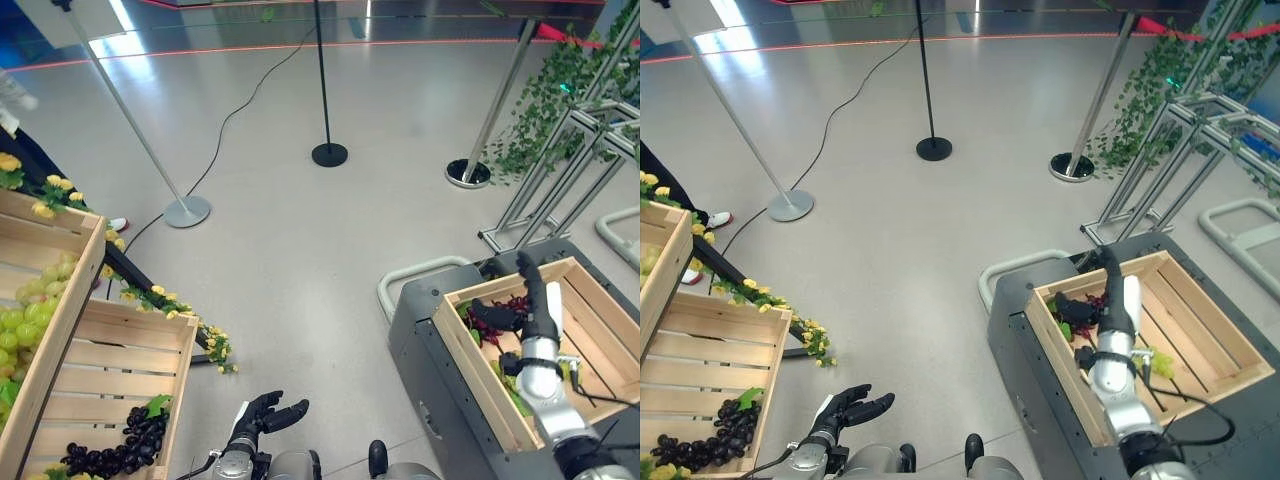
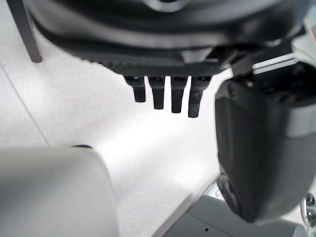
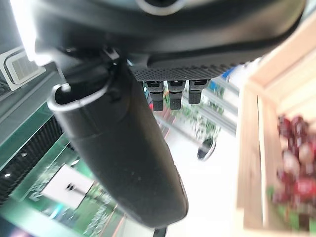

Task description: Pick up the fruits from the basket on one side to the basket on the other side

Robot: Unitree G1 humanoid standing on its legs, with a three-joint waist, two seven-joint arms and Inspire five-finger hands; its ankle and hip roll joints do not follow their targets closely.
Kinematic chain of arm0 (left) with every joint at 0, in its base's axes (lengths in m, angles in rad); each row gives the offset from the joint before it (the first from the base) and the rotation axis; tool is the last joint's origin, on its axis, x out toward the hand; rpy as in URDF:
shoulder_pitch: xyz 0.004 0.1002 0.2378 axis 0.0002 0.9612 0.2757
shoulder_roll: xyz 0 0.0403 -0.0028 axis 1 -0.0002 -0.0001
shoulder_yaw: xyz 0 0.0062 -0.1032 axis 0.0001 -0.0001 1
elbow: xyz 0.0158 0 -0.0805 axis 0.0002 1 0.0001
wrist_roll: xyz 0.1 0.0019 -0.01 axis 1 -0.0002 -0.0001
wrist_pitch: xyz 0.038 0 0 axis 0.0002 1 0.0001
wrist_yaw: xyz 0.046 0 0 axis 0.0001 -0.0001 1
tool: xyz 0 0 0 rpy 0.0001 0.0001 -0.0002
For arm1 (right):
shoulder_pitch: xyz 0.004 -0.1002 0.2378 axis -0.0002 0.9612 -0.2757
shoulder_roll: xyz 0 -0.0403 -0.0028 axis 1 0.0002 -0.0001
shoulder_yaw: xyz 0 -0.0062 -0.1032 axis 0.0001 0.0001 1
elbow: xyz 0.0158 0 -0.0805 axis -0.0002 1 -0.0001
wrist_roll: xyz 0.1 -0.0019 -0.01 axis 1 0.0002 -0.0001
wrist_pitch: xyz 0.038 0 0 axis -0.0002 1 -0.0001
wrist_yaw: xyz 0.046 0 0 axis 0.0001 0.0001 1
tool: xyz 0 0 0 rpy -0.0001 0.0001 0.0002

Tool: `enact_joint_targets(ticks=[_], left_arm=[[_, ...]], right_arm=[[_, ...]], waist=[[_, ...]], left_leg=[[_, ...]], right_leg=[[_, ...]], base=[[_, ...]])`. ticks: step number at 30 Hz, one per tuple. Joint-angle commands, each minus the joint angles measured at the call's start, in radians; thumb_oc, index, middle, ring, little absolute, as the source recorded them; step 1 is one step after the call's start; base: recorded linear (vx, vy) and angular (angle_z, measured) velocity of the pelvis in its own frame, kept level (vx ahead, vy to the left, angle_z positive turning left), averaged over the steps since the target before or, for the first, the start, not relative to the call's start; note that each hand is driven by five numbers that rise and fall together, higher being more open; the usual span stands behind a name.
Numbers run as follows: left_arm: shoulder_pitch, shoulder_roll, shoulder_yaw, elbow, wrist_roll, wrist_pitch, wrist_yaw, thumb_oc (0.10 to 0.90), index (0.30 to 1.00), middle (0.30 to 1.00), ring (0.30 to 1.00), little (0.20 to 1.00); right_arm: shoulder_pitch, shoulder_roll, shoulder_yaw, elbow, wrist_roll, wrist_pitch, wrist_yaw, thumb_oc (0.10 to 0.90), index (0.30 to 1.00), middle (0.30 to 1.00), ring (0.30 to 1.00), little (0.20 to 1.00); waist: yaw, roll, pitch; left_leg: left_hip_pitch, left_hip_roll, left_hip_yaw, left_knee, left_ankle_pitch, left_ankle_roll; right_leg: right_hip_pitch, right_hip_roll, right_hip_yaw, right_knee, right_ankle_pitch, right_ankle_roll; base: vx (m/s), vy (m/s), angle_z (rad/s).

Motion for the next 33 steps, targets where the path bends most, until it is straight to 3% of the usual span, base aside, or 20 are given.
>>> enact_joint_targets(ticks=[1,4,5,6,7,9,12,15,18,24,33], left_arm=[[-0.005,0.038,-0.044,-0.066,0.036,-0.01,-0.006,0.8,0.9,0.9,0.9,0.9],[-0.06,0.06,-0.066,-0.064,0.006,0.018,-0.033,0.8,0.9,0.9,0.9,0.9],[-0.061,0.069,-0.075,-0.069,-0.004,0.017,-0.049,0.8,0.9,0.9,0.9,0.9],[-0.054,0.076,-0.076,-0.072,-0.005,0.013,-0.057,0.8,0.9,0.9,0.9,0.9],[-0.045,0.087,-0.076,-0.073,-0.008,0.012,-0.063,0.8,0.9,0.9,0.9,0.9],[-0.049,0.112,-0.081,-0.068,-0.024,0.011,-0.07,0.8,0.9,0.9,0.9,0.9],[-0.127,0.163,-0.079,-0.067,-0.103,0.012,-0.075,0.8,0.9,0.9,0.9,0.9],[-0.147,0.159,-0.085,-0.076,-0.15,0.007,-0.043,0.8,0.9,0.9,0.9,0.9],[-0.153,0.152,-0.097,-0.092,-0.139,0.002,-0.034,0.8,0.9,0.9,0.9,0.9],[-0.157,0.161,-0.122,-0.115,-0.135,-0.043,-0.037,0.8,0.9,0.9,0.9,0.9],[-0.165,0.184,-0.136,-0.156,-0.162,-0.075,-0.068,0.8,0.9,0.9,0.9,0.9]], right_arm=[[-0.196,-0.104,0.001,-0.032,-0.122,0.027,-0.09,0.8,0.9,0.9,0.9,0.9],[-0.259,-0.157,0.042,-0.001,-0.2,0.079,-0.094,0.8,0.9,0.9,0.9,0.9],[-0.255,-0.175,0.05,0.0,-0.235,0.089,-0.086,0.8,0.9,0.9,0.9,0.9],[-0.246,-0.191,0.048,-0.002,-0.247,0.088,-0.075,0.8,0.9,0.9,0.9,0.9],[-0.243,-0.217,0.048,-0.004,-0.258,0.086,-0.058,0.8,0.9,0.9,0.9,0.9],[-0.275,-0.244,0.07,0.024,-0.296,0.098,-0.053,0.8,0.9,0.9,0.9,0.9],[-0.468,-0.29,0.184,0.147,-0.327,0.129,-0.049,0.8,0.9,0.9,0.9,0.9],[-0.586,-0.312,0.268,0.238,-0.323,0.165,-0.021,0.8,0.9,0.9,0.9,0.9],[-0.644,-0.34,0.312,0.302,-0.326,0.197,0.009,0.8,0.9,0.9,0.9,0.9],[-0.697,-0.404,0.379,0.339,-0.331,0.279,0.081,0.8,0.9,0.9,0.9,0.9],[-0.715,-0.422,0.371,0.42,-0.284,0.345,0.15,0.8,0.9,0.9,0.9,0.9]], waist=[[0.058,-0.019,0.0],[0.05,-0.014,-0.011],[0.049,-0.002,-0.018],[0.048,0.005,-0.02],[0.043,0.012,-0.011],[0.037,0.012,0.023],[0.051,0.004,0.105],[0.06,0.0,0.127],[0.08,0.0,0.139],[0.095,0.012,0.159],[0.091,0.043,0.203]], left_leg=[[-0.054,-0.005,0.0,-0.098,0.137,0.02],[-0.019,-0.014,0.012,-0.158,0.108,0.04],[-0.011,-0.014,0.015,-0.174,0.113,0.048],[-0.005,-0.012,0.02,-0.178,0.116,0.051],[0.009,-0.009,0.027,-0.178,0.115,0.055],[0.019,-0.004,0.039,-0.16,0.104,0.055],[0.005,0.021,0.073,-0.14,0.087,0.04],[-0.051,0.028,0.069,-0.101,0.071,0.042],[-0.084,0.032,0.068,-0.106,0.081,0.034],[-0.137,0.029,0.046,-0.087,0.084,0.025],[-0.19,0.016,0.035,-0.034,0.072,0.029]], right_leg=[[0.073,0.032,0.002,0.021,-0.01,0.002],[0.044,-0.005,-0.021,0.086,-0.043,0.03],[0.019,-0.01,-0.042,0.193,-0.093,0.041],[-0.025,-0.016,-0.065,0.283,-0.096,0.053],[-0.103,-0.031,-0.095,0.401,-0.061,0.077],[-0.191,-0.063,-0.12,0.451,-0.026,0.099],[-0.229,-0.108,-0.17,0.303,0.014,0.109],[-0.227,-0.087,-0.144,0.242,0.005,0.089],[-0.211,-0.088,-0.173,0.189,0.012,0.084],[-0.235,-0.092,-0.201,0.202,-0.01,0.073],[-0.304,-0.096,-0.2,0.281,-0.042,0.053]], base=[[0.05,0.177,-0.27],[0.08,0.211,-0.36],[0.13,0.157,-0.5],[0.15,0.181,-0.62],[0.08,0.105,-0.39],[-0.01,0.009,-0.25],[-0.19,-0.159,-0.09],[-0.14,-0.183,-0.18],[-0.02,-0.154,0.08],[0.02,-0.07,0.12],[0.02,-0.018,0.05]])
